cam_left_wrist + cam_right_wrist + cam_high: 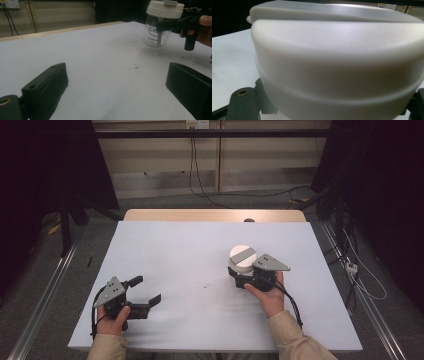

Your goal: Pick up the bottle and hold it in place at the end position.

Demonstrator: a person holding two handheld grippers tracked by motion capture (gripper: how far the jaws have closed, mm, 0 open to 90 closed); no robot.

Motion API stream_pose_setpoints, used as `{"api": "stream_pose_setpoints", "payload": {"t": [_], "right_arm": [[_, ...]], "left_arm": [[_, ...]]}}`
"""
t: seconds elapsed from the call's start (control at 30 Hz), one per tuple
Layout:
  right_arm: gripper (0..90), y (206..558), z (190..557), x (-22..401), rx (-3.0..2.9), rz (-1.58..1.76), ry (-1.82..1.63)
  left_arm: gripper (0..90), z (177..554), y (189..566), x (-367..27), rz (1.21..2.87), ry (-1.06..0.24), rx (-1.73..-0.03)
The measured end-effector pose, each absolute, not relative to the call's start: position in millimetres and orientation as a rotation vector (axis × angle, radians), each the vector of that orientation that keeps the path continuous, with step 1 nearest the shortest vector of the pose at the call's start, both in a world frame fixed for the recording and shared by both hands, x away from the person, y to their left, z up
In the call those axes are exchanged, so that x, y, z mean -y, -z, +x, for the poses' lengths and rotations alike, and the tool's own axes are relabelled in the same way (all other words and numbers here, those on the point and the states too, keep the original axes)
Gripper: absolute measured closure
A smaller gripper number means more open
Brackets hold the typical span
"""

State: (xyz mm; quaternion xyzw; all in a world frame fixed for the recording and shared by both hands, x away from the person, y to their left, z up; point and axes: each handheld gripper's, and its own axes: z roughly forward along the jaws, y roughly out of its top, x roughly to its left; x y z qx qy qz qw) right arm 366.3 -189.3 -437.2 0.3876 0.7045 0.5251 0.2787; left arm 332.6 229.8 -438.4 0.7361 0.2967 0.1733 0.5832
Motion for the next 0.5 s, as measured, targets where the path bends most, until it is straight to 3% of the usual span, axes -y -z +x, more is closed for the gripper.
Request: {"api": "stream_pose_setpoints", "payload": {"t": [0.5], "right_arm": [[18.9, 443, 380, 173, -1.932, 0.999, -1.404]], "left_arm": [[3.7, 335, 440, -230, 1.722, -0.394, -0.693]]}}
